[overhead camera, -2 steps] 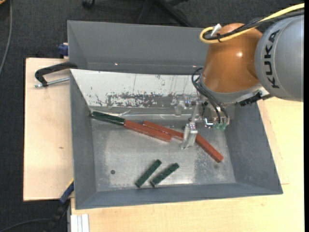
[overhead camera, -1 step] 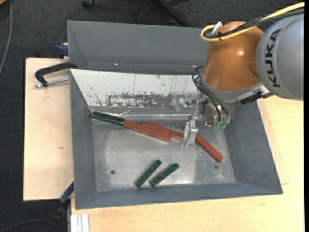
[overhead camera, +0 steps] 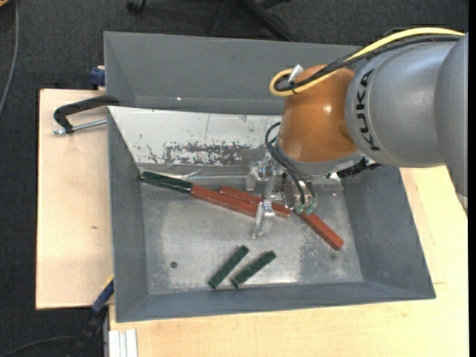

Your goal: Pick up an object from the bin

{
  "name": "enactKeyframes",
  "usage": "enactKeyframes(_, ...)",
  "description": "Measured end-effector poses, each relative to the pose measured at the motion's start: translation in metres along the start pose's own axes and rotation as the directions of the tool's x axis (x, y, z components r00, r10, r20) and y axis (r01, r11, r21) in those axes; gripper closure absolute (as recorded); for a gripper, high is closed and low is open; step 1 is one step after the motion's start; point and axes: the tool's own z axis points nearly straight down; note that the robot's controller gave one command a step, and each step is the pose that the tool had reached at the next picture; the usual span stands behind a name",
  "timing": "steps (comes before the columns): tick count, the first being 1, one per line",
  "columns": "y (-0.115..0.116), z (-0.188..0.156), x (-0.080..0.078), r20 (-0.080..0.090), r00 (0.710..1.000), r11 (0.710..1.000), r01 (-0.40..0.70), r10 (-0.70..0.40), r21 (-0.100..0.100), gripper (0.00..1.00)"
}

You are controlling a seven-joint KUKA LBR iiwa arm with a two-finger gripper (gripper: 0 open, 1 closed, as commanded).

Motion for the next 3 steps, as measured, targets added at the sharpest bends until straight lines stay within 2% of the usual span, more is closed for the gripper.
enactKeyframes(1, 0.013, 0.01, 0.0, -0.005, 0.998, 0.998, -0.058, 0.058, 0.001, 0.0)
enactKeyframes(2, 0.021, 0.005, -0.022, 0.002, 0.997, 0.997, -0.075, 0.075, -0.001, 0.0)
enactKeyframes(3, 0.036, 0.054, -0.023, -0.003, 0.971, 0.971, -0.238, 0.238, 0.001, 0.0)
